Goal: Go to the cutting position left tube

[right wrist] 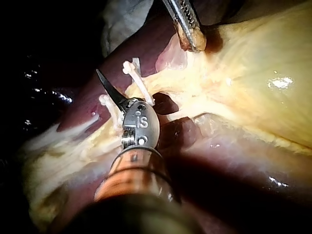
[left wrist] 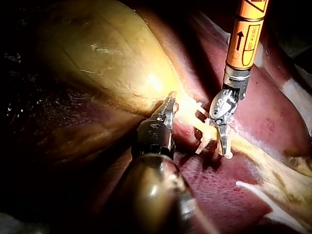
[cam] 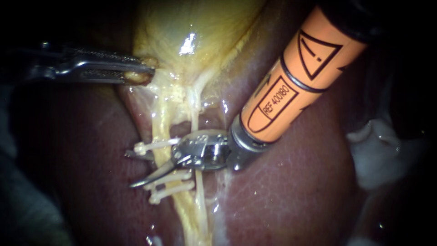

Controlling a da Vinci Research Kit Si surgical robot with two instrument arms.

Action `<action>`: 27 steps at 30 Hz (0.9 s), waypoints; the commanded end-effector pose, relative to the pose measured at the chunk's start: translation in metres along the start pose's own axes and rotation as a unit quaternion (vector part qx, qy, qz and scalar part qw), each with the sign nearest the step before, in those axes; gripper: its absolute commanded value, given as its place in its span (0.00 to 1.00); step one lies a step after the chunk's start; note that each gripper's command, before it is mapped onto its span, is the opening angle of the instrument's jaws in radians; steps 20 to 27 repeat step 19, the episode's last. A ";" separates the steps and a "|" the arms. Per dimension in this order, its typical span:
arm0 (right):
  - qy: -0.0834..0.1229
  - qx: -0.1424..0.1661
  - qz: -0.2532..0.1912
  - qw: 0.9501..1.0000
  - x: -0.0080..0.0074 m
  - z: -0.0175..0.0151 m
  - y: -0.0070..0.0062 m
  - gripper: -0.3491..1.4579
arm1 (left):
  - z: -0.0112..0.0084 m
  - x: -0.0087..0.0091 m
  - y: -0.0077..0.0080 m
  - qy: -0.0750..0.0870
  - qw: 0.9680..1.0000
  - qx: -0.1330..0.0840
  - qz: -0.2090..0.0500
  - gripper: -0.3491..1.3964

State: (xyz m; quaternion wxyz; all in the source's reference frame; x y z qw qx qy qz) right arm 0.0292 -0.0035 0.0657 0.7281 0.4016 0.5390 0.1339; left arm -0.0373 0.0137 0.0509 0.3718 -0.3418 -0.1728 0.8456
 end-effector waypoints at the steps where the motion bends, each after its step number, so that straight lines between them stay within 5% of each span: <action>1: 0.004 0.002 0.003 1.000 0.0003 -0.0002 -0.0003 0.96 | 0.0000 0.0000 0.0000 0.000 1.000 0.000 0.000 0.00; 9: 0.020 0.010 0.009 1.000 0.0019 -0.0005 -0.0018 0.96 | -0.0001 0.0000 0.0000 0.000 1.000 0.000 0.000 0.00; 27: 0.020 0.010 0.014 1.000 0.0017 -0.0006 -0.0018 0.95 | -0.0001 0.0000 0.0000 0.000 1.000 0.000 0.000 0.00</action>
